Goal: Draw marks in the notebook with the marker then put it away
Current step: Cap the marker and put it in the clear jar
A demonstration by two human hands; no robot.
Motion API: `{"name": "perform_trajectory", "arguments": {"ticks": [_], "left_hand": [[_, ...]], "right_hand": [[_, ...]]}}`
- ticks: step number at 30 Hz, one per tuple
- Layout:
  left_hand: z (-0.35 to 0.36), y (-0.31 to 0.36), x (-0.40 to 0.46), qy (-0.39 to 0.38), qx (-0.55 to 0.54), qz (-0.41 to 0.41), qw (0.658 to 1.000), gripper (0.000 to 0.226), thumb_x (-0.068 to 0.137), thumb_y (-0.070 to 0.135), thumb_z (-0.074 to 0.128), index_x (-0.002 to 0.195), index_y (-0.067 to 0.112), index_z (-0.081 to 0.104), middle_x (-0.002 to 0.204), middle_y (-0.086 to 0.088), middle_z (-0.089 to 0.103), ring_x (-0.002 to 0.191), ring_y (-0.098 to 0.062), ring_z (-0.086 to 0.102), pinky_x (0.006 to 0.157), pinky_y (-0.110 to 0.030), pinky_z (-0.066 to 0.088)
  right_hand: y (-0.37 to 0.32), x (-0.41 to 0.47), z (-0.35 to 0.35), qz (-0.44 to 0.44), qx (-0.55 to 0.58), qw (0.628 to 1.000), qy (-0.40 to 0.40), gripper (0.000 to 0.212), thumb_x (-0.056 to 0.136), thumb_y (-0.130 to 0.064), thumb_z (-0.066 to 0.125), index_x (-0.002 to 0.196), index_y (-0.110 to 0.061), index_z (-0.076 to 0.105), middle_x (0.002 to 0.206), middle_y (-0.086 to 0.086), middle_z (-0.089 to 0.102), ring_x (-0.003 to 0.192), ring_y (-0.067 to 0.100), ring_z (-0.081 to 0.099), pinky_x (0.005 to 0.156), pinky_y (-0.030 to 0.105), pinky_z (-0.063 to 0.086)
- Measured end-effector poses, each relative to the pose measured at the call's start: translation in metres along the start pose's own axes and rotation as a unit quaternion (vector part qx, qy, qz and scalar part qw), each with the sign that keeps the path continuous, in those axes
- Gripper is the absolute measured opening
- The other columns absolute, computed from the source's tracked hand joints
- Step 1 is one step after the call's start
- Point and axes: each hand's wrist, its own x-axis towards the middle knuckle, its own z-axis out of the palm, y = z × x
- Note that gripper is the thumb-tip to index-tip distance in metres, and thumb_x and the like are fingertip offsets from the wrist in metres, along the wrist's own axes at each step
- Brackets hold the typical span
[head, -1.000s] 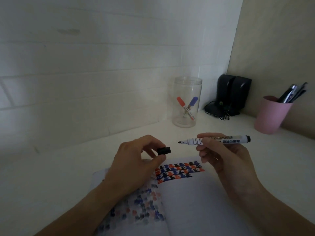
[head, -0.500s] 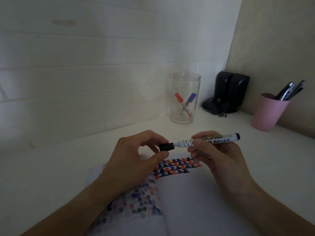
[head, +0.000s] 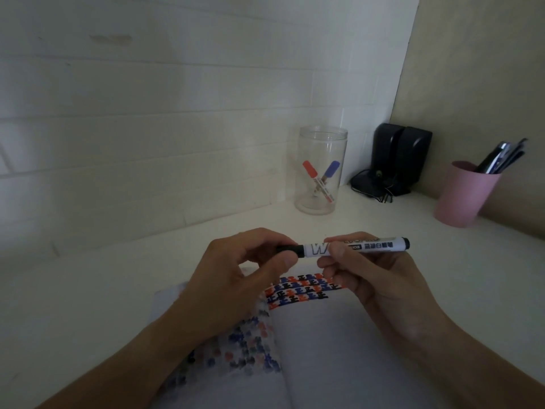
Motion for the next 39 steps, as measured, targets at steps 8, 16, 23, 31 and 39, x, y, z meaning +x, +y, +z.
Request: {"name": "perform_trajectory", "arguments": {"ticks": [8,16,23,31,39], "left_hand": [[0.004,0.011,-0.004,-0.006,-0.022,0.001,1.000,0.020,0.092,0.035,0.054,0.090,0.022,0.069,0.066,0.014,0.066,0.060,-0.009,0.066,0.061,-0.007,0.044],[-0.003,0.003,0.001,0.009,-0.038,-0.011,0.999,0.018,0.088,0.033,0.061,0.098,0.022,0.071,0.080,0.009,0.073,0.072,-0.017,0.072,0.071,-0.017,0.053],[-0.006,-0.002,0.004,0.054,-0.185,-0.058,0.980,0.024,0.084,0.022,0.064,0.106,0.012,0.070,0.085,-0.002,0.075,0.071,-0.020,0.071,0.071,-0.023,0.055],[0.008,0.002,0.000,0.007,-0.216,-0.052,0.975,0.039,0.083,0.017,0.069,0.122,0.019,0.065,0.093,-0.009,0.076,0.087,-0.025,0.075,0.081,-0.031,0.058],[0.003,-0.010,-0.001,-0.006,0.067,-0.012,0.998,0.021,0.097,0.034,0.055,0.118,0.034,0.059,0.094,0.014,0.073,0.088,-0.004,0.069,0.077,-0.025,0.057]], "right_hand": [[-0.007,-0.007,0.002,-0.037,-0.034,0.999,-0.013,0.027,0.067,-0.020,0.079,0.088,-0.003,0.079,0.077,0.021,0.078,0.071,0.027,0.076,0.064,0.026,0.061],[-0.008,-0.005,0.001,-0.022,-0.075,0.997,0.002,0.039,0.065,-0.033,0.082,0.095,-0.008,0.082,0.090,0.018,0.080,0.077,0.027,0.077,0.067,0.027,0.060],[-0.013,-0.004,-0.006,0.007,-0.089,0.995,-0.032,0.030,0.068,-0.025,0.076,0.089,-0.003,0.081,0.086,0.017,0.079,0.074,0.021,0.071,0.065,0.024,0.057],[-0.001,-0.005,0.004,0.045,-0.087,0.990,-0.097,0.023,0.073,-0.005,0.079,0.092,0.002,0.068,0.076,0.017,0.075,0.061,0.021,0.066,0.057,0.028,0.051],[0.006,-0.002,0.002,0.050,-0.065,0.997,-0.004,0.042,0.084,0.000,0.071,0.122,-0.016,0.065,0.095,0.032,0.075,0.082,0.035,0.072,0.075,0.035,0.060]]}}
